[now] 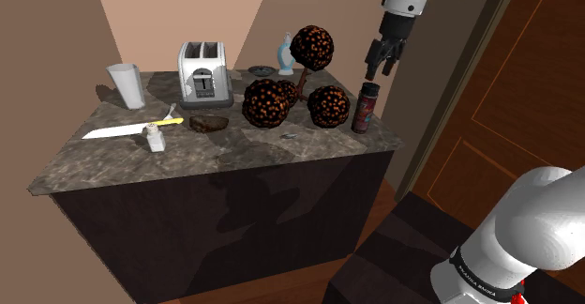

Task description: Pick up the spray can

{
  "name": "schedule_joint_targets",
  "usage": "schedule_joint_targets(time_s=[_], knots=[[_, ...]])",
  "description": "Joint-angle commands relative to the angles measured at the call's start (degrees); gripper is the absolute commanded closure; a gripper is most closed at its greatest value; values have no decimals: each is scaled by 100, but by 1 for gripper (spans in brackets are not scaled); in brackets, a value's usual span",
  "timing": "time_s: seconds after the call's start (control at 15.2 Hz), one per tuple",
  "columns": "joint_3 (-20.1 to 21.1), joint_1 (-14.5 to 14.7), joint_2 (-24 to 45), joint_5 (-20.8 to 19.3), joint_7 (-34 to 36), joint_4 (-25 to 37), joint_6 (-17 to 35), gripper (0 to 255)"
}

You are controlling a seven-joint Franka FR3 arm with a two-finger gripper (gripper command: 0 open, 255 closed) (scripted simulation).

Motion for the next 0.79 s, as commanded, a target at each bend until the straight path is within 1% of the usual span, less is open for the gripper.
schedule_joint_targets(time_s=[0.0,0.33,0.73], knots=[[-169,-61,375,42,-127,249,9,0],[-570,-224,1444,252,-470,1043,-30,0],[-959,-511,2823,659,-889,2215,-265,0]])
